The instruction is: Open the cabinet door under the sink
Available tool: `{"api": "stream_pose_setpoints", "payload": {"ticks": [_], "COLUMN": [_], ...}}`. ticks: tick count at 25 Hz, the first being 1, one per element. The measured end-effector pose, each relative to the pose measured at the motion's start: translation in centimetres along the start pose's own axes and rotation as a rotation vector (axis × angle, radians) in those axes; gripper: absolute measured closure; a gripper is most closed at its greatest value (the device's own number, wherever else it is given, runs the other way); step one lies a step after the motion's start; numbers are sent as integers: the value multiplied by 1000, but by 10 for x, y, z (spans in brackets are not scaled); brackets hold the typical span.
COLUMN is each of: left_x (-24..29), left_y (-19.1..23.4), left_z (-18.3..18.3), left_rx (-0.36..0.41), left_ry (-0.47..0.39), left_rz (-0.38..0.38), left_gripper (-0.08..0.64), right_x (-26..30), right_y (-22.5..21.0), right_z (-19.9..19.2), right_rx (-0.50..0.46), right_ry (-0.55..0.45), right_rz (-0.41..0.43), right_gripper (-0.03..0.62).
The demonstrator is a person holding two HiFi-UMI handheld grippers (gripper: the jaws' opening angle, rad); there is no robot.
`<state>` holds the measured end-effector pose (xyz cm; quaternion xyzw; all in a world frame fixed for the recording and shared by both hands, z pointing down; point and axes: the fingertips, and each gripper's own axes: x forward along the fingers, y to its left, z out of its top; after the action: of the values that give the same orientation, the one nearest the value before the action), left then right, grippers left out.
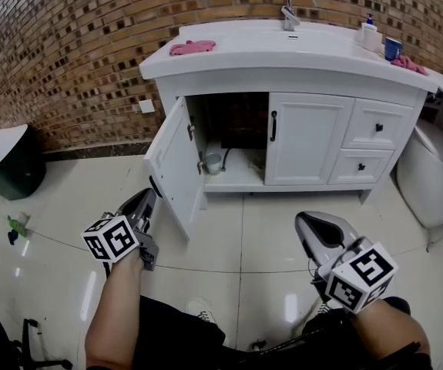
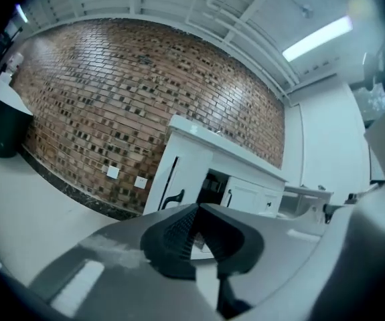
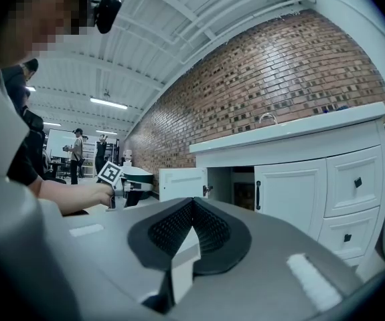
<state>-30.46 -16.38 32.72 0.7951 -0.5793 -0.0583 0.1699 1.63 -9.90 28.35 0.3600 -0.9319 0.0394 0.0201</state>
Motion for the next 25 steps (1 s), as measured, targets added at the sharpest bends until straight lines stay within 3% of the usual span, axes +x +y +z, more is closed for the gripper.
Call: {"api": "stream_pose_setpoints", "payload": {"ticks": [4,7,10,13,18,25], "left_x": [-18,-20,-18,-19,-16,-27], "left_y": [-68,-131,-177,-204,-218,-226], "left_z": [8,-3,-21,-43,-69,-58], "left_rx": [-6,127,275,312,297,304], "left_ry": [-41,-22,-9,21,97,69], "left_rz": [-170,-306,-386,-471,-520,-545], "left_gripper": [555,555,555,555,555,555], "right_x": [-10,-17,-23,-30,-47,-55], "right_y": [-2,-5,-7,-6,-5,-4], "right_z": [3,3,-2,-4,-14,-34], "right_rx": [0,1,11,64,101,137], "right_ry": [-13,-21,-10,-1,26,70], "right_rz": [-13,-26,-42,-29,-13,-12], "right_gripper": [584,584,584,584,584,584]}}
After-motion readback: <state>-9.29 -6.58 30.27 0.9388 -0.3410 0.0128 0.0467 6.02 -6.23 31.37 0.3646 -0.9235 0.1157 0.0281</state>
